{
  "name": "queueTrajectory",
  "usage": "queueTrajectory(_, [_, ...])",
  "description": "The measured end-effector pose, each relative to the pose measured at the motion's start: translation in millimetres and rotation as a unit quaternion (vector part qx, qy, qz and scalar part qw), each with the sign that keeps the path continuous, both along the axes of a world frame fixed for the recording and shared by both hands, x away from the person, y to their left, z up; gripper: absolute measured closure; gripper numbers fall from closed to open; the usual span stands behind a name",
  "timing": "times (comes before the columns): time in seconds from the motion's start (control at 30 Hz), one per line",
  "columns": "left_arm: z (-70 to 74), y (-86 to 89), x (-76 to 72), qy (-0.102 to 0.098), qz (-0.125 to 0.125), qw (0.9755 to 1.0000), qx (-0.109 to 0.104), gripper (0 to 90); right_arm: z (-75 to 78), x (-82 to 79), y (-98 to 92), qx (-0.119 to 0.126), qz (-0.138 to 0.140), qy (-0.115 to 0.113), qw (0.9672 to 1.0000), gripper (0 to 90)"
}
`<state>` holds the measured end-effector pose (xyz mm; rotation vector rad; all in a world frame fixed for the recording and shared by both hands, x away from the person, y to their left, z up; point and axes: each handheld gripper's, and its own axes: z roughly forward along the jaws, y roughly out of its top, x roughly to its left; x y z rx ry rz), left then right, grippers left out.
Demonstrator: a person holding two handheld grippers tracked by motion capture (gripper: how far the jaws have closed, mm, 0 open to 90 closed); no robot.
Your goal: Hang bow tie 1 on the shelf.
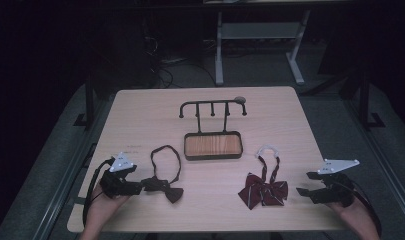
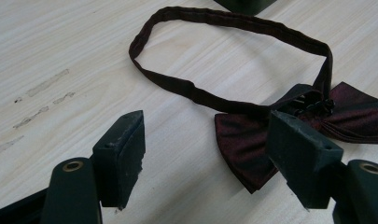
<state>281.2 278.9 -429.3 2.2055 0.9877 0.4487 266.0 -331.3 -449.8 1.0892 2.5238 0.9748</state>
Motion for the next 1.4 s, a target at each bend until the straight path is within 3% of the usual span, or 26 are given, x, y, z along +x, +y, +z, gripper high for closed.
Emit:
queueTrajectory(0.43, [0.7,-3.5,-0.1,-0.002,-0.011,0.9999,-0.002,28.9,6.9,-0.8,9.9,-0.01,0.001,0.003,0.9999,24.9])
queueTrajectory(0.93, [2.1,-0.9,0.2,-0.003,-0.01,0.9999,-0.001,28.8,15.2,12.0,24.5,-0.013,0.012,0.018,0.9997,23.2])
queueTrajectory(1.4, [5.5,0.2,-1.4,-0.01,-0.01,0.9999,-0.001,28.8,29.2,32.9,46.1,-0.039,0.027,0.031,0.9984,26.1])
